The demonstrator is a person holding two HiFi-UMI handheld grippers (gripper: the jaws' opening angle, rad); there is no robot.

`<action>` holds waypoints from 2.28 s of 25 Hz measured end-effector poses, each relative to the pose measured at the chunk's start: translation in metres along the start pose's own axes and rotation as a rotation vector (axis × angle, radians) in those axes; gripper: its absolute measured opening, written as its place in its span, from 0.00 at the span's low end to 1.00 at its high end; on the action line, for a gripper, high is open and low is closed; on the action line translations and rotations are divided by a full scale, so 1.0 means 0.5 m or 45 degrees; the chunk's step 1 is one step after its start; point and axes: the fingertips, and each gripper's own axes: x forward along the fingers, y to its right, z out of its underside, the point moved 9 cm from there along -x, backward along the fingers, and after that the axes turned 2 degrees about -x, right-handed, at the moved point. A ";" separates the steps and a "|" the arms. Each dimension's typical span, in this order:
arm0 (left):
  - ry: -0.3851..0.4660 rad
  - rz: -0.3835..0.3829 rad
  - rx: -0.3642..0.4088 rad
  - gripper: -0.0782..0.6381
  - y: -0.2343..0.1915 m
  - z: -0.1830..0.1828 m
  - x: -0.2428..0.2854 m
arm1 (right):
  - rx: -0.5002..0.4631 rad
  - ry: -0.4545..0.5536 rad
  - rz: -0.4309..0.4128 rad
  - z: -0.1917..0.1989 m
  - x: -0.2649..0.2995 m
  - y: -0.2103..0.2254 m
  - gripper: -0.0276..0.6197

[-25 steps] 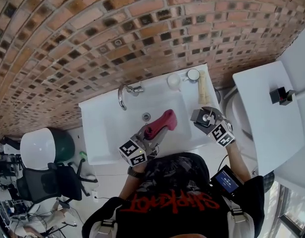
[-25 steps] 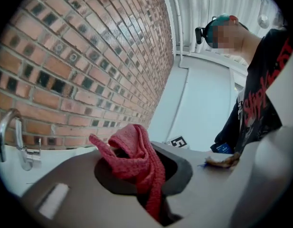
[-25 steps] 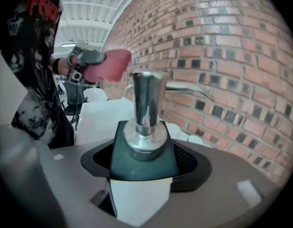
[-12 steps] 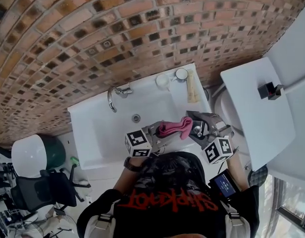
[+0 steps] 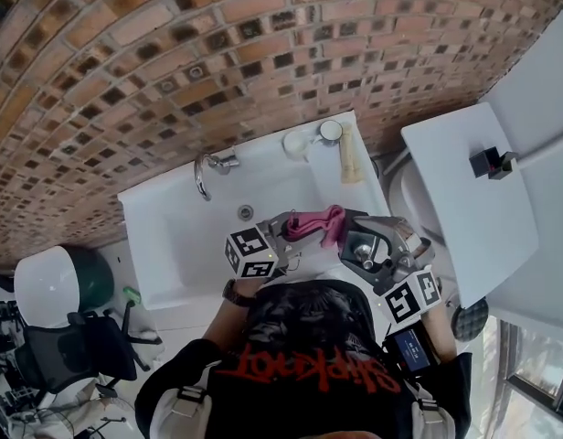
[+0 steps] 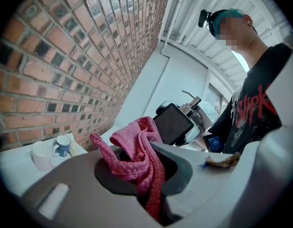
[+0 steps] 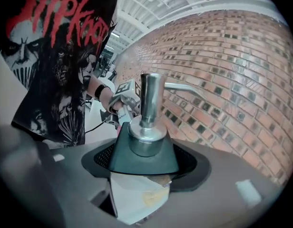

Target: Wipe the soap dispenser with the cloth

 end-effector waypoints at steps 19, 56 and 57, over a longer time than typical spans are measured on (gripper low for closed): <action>-0.008 0.241 0.088 0.18 0.086 0.011 0.028 | 1.026 0.072 0.478 0.150 -0.036 0.061 0.52; -0.217 0.490 0.568 0.18 0.106 -0.071 -0.006 | 0.210 0.174 -0.433 -0.059 -0.021 -0.087 0.52; -0.248 0.512 0.571 0.18 0.105 -0.066 -0.006 | 0.207 0.176 -0.431 -0.062 -0.024 -0.085 0.52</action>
